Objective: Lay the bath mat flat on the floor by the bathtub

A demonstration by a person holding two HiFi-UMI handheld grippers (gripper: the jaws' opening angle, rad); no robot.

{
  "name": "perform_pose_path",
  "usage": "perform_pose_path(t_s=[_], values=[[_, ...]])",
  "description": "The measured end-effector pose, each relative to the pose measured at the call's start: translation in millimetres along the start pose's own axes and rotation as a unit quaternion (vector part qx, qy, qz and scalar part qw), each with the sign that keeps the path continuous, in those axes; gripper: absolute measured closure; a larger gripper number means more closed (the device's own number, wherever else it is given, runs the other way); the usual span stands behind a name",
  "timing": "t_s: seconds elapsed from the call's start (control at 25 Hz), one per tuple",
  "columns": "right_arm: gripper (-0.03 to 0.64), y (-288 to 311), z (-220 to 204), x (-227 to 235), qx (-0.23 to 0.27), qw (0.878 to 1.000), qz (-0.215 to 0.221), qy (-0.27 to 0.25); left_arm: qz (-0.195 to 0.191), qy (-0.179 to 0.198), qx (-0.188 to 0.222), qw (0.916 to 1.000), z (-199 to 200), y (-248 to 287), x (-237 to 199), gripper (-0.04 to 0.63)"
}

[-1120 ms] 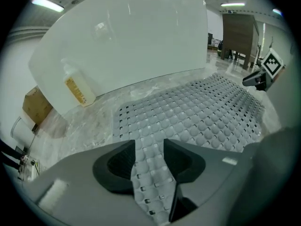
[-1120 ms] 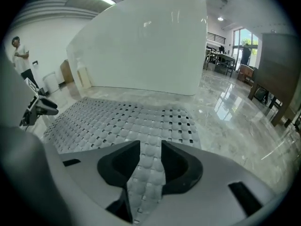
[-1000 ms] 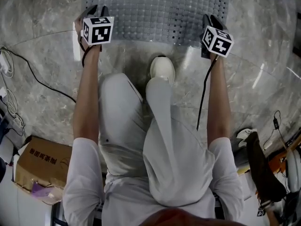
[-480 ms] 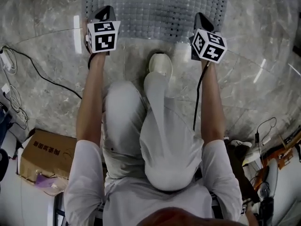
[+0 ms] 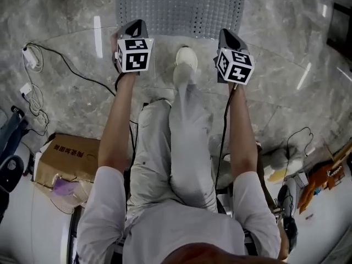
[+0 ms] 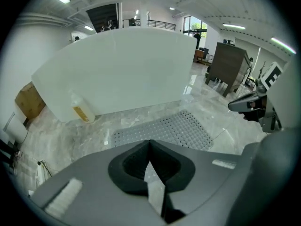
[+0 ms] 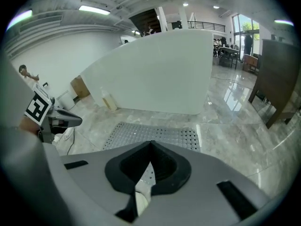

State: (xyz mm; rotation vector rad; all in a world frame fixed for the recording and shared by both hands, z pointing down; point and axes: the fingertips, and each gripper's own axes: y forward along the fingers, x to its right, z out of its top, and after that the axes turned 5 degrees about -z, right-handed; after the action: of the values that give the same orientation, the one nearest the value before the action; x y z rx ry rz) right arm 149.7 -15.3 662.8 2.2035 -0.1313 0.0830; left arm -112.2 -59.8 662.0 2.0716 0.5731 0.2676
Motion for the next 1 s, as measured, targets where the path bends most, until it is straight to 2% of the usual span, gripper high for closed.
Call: perform_pose_path(t_s=[0.28, 0.48, 0.76, 1.0], values=[[0.614, -156.5, 109.9, -36.3, 0.024, 1.0, 0.012, 0.003, -0.007, 0.011, 0.022, 0.9997, 102.7, -164.7, 26.4, 0.6], [0.614, -280.3, 171.0, -65.3, 0.033, 0.999, 0.028, 0.02, -0.024, 0.026, 0.025, 0.9991, 146.4, -290.9, 62.6, 0.6], [0.614, -407.7, 274.3, -106.1, 0.096, 0.994, 0.051, -0.01, -0.023, 0.026, 0.086, 0.9957, 235.1, -430.6, 73.7, 0.6], [0.614, -482.1, 343.9, -133.4, 0.164, 0.983, 0.074, -0.037, -0.008, 0.035, 0.148, 0.9883, 300.4, -520.3, 75.6, 0.6]])
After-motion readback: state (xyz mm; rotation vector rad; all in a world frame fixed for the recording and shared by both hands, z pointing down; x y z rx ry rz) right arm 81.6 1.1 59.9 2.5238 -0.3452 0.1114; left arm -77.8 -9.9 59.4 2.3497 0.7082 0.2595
